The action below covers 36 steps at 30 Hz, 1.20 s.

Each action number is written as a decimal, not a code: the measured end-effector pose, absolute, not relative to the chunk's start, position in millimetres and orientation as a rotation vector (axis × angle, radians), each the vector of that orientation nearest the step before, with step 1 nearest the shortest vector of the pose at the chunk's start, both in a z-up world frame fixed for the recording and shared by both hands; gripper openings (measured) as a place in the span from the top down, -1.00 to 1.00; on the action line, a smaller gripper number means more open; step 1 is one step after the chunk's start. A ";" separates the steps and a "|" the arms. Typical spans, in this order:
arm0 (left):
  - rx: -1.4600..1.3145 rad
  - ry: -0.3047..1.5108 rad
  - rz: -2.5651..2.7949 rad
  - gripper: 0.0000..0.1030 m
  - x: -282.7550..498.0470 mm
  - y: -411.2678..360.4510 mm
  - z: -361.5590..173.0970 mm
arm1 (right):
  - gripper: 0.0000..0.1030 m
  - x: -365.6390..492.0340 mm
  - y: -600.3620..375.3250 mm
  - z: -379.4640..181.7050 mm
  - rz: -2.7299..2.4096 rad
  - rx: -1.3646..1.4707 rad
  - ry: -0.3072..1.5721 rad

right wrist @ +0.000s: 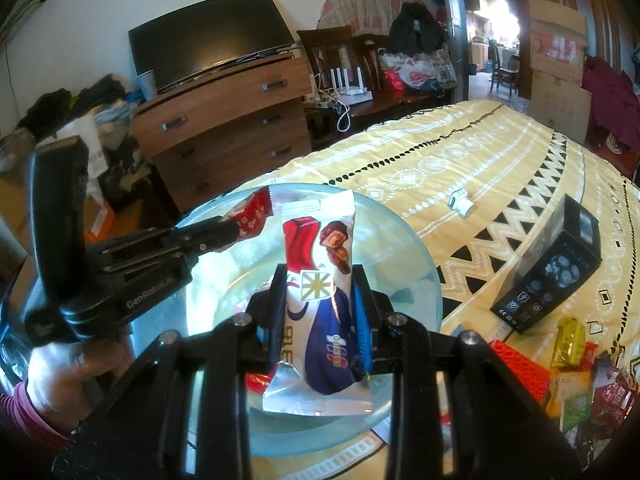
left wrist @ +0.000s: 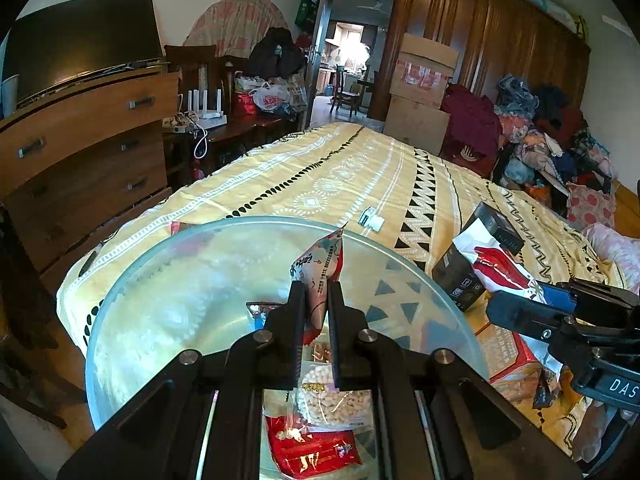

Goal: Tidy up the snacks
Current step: 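Carry both packets over the glass bowl and release them into it, then move both grippers back from the bowl toward the snack pile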

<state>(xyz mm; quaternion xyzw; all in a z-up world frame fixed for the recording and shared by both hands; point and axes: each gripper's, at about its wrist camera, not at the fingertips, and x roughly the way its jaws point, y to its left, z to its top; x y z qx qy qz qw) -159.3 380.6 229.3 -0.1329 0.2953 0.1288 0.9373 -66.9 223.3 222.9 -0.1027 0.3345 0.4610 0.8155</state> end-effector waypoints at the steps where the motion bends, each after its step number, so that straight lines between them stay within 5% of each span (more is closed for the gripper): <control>1: -0.273 0.605 0.263 0.83 -159.6 381.2 228.5 | 0.42 -67.0 223.9 222.2 0.983 -0.221 0.715; 25: -0.285 0.646 0.257 0.80 -150.1 384.2 217.9 | 0.41 -62.5 235.9 205.0 0.997 -0.217 0.764; 30: -0.303 0.639 0.285 -0.20 -152.6 386.0 216.7 | 0.36 -64.1 240.9 197.6 0.994 -0.230 0.796; 33: -0.289 0.639 0.306 -0.47 -153.3 383.8 216.1 | 0.04 -65.8 239.2 194.0 0.984 -0.215 0.806; 36: -0.288 0.645 0.313 -0.47 -153.8 383.8 214.0 | -0.09 -68.9 233.8 195.7 0.974 -0.195 0.796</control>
